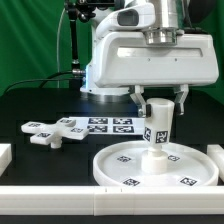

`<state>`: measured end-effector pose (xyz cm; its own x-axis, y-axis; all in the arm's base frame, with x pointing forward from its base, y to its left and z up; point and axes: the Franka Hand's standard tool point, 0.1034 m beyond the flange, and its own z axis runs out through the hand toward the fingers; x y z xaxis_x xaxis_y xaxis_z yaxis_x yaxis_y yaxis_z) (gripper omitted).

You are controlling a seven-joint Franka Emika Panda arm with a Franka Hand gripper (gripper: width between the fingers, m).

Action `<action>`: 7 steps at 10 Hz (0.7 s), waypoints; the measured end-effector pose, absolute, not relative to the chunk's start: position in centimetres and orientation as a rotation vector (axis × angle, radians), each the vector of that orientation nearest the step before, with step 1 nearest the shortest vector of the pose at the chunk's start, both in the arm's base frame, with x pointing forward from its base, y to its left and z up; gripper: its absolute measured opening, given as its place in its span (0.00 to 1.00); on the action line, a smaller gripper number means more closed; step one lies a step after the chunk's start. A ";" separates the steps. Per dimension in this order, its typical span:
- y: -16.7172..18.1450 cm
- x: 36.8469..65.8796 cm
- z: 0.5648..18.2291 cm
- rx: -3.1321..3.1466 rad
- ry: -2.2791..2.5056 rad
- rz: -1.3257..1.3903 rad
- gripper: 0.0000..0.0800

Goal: Assemble round table

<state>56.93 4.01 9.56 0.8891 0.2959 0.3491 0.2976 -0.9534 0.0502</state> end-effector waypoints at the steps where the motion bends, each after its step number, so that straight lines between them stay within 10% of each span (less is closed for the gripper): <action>1: 4.0 56.8 9.2 -3.049 -0.479 -0.554 0.51; 7: 4.0 56.8 8.4 -3.050 -0.477 -0.575 0.51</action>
Offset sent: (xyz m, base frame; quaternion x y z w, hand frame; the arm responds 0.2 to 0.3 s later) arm -0.0031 0.0038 -0.0106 0.0048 0.0141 0.0045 0.9999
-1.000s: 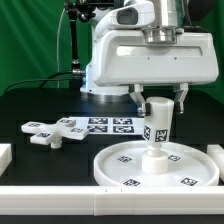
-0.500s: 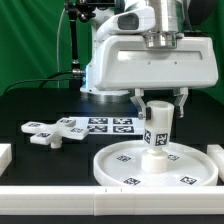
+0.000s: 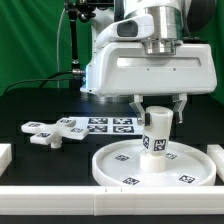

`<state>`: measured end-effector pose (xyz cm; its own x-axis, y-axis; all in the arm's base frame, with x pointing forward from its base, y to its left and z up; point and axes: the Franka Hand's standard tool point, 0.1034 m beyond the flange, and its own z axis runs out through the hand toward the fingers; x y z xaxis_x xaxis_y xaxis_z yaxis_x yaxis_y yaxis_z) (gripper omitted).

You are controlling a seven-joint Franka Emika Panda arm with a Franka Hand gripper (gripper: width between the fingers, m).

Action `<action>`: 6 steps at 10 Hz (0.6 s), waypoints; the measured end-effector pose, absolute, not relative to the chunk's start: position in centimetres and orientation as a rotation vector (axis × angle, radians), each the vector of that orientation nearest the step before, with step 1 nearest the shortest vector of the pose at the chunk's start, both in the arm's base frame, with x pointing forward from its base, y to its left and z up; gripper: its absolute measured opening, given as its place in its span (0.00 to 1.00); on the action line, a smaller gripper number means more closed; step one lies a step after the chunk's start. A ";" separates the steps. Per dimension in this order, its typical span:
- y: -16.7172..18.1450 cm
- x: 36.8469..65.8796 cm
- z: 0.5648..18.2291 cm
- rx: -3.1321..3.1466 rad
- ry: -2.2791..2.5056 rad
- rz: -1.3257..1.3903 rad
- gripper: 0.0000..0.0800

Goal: Assemble round table

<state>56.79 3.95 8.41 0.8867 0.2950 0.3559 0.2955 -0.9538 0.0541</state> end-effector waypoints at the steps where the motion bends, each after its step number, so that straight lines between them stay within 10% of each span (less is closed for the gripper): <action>1: 4.0 56.8 8.4 -3.050 -0.477 -0.575 0.51; 6: 3.6 57.3 10.4 -3.052 -0.475 -0.555 0.81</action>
Offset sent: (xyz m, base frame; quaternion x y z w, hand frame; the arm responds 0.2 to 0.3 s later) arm 0.0063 -0.0105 0.0144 -0.0051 -0.0280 -0.0278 0.9992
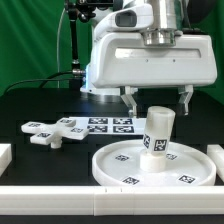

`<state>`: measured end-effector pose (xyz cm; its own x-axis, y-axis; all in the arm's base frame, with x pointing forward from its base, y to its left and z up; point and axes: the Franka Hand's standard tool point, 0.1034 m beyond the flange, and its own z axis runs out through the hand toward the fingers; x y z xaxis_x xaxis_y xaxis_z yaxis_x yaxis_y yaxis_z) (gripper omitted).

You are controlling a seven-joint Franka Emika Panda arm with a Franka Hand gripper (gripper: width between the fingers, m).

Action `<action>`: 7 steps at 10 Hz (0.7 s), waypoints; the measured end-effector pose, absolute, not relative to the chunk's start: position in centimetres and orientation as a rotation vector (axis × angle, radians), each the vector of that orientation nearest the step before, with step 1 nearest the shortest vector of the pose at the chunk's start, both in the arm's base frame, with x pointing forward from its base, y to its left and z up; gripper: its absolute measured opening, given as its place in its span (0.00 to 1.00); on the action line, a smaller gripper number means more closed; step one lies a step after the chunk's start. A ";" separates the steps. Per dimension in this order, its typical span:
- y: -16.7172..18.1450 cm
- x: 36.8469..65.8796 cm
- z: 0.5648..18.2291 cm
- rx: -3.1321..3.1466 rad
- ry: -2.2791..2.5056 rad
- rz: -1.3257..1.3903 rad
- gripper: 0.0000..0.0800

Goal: Assemble round table

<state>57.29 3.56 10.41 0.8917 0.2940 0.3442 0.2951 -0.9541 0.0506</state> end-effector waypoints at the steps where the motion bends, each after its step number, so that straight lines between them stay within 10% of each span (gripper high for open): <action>1: 3.5 57.3 10.7 -3.052 -0.475 -0.553 0.81; 7: 3.5 56.5 9.7 -3.056 -0.474 -0.391 0.81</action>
Offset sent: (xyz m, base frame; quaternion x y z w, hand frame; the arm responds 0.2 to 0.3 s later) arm 0.0000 0.0000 0.0000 0.0000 0.0000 0.0000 1.0000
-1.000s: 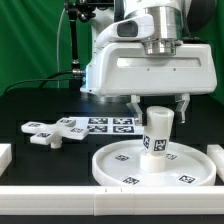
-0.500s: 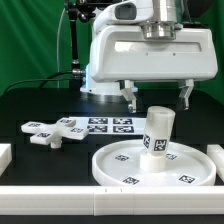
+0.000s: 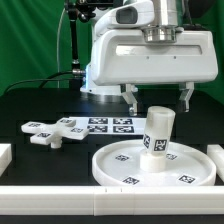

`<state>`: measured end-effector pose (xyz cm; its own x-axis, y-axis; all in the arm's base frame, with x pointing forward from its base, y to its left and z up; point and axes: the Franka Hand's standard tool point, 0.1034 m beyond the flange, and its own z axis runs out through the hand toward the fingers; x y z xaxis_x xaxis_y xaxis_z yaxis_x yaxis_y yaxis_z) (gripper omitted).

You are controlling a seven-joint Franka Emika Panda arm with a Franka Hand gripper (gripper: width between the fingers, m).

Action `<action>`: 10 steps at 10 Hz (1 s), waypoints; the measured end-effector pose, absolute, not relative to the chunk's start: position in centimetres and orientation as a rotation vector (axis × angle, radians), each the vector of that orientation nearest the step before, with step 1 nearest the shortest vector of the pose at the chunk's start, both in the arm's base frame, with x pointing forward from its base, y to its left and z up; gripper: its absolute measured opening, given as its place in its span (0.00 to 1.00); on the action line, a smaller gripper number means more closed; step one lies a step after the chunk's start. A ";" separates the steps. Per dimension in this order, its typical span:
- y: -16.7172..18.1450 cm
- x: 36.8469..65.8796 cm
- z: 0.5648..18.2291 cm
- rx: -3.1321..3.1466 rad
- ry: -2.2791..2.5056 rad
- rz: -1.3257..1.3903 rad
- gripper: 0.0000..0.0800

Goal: Assemble round table

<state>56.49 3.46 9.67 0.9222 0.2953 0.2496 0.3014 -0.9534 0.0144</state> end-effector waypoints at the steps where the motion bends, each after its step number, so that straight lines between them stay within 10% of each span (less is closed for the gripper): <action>1: 3.6 56.6 9.8 -3.053 -0.473 -0.310 0.81; 9: 3.2 57.0 8.8 -3.015 -0.525 0.073 0.81; 10: 3.2 56.9 8.8 -3.015 -0.524 0.074 0.65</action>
Offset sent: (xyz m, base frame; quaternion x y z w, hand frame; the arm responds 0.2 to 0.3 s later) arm 0.0067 -0.0150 -0.0055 -0.0063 -0.1192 -0.0234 0.9926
